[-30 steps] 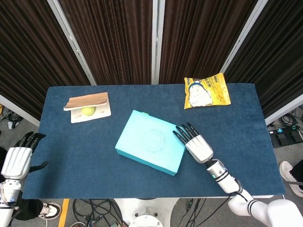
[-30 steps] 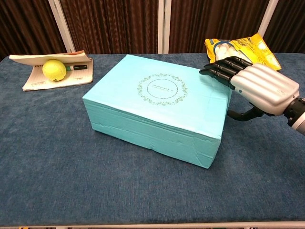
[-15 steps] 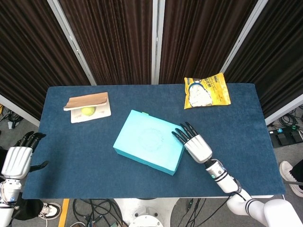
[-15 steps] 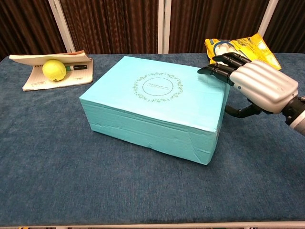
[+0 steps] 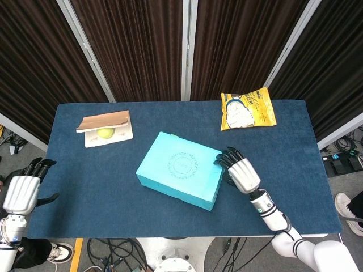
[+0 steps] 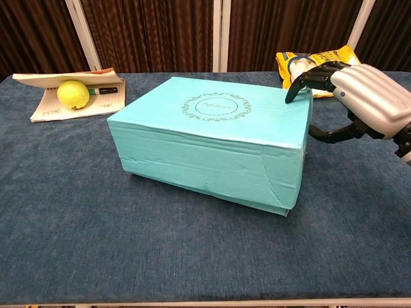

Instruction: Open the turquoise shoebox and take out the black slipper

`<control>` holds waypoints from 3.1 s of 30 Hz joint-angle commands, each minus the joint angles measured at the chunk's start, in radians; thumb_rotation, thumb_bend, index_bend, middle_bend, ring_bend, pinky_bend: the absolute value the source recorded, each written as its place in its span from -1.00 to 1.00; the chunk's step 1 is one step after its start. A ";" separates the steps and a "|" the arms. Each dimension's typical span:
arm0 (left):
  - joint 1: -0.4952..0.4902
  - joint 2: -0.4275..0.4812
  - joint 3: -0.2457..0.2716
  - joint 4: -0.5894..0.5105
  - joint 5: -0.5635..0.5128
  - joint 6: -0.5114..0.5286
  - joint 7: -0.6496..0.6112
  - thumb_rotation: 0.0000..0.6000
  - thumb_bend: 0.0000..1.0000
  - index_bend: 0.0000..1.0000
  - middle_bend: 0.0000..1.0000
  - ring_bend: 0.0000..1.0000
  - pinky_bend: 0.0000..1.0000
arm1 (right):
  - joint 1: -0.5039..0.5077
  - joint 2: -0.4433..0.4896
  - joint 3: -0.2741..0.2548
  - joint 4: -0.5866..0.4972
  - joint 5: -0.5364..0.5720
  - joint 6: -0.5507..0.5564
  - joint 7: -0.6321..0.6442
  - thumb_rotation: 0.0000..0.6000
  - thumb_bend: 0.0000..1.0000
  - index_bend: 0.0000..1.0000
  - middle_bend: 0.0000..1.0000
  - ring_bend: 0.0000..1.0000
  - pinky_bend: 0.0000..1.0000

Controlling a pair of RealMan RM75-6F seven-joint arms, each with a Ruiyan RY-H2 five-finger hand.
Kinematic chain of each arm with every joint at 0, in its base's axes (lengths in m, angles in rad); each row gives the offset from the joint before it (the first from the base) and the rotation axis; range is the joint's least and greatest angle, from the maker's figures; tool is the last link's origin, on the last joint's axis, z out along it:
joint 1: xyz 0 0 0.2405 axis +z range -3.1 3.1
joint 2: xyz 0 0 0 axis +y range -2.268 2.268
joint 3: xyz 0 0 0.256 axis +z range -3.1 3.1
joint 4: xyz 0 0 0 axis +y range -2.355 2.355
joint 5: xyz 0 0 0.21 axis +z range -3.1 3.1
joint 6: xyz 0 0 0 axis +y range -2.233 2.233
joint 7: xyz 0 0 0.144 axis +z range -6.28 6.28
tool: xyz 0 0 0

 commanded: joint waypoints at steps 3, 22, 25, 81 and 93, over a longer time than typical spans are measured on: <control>-0.002 0.003 0.001 -0.006 0.002 -0.002 0.005 1.00 -0.86 -0.61 -0.62 -0.77 -0.35 | -0.008 0.024 0.036 -0.087 0.055 -0.015 0.095 1.00 -0.55 0.19 -0.02 -0.33 -0.40; -0.009 0.007 0.000 -0.016 0.003 -0.008 0.013 1.00 -0.86 -0.61 -0.62 -0.77 -0.35 | -0.029 0.298 0.253 -0.723 0.475 -0.384 0.438 1.00 -0.56 0.33 0.10 -0.21 -0.15; -0.009 0.007 0.001 -0.015 0.003 -0.009 0.012 1.00 -0.86 -0.61 -0.62 -0.77 -0.35 | -0.036 0.327 0.282 -0.767 0.536 -0.432 0.479 1.00 -0.56 0.34 0.10 -0.21 -0.15; -0.007 0.004 0.003 -0.007 0.003 -0.003 0.000 1.00 -0.86 -0.61 -0.62 -0.77 -0.35 | 0.173 0.535 0.205 -1.030 0.604 -0.681 -0.405 1.00 -0.80 -1.00 -0.89 -1.00 -1.00; -0.006 0.000 0.000 0.005 0.008 0.008 -0.016 1.00 -0.86 -0.61 -0.62 -0.77 -0.35 | 0.307 0.496 0.137 -1.047 0.842 -0.741 -0.599 1.00 -0.80 -1.00 -0.89 -1.00 -1.00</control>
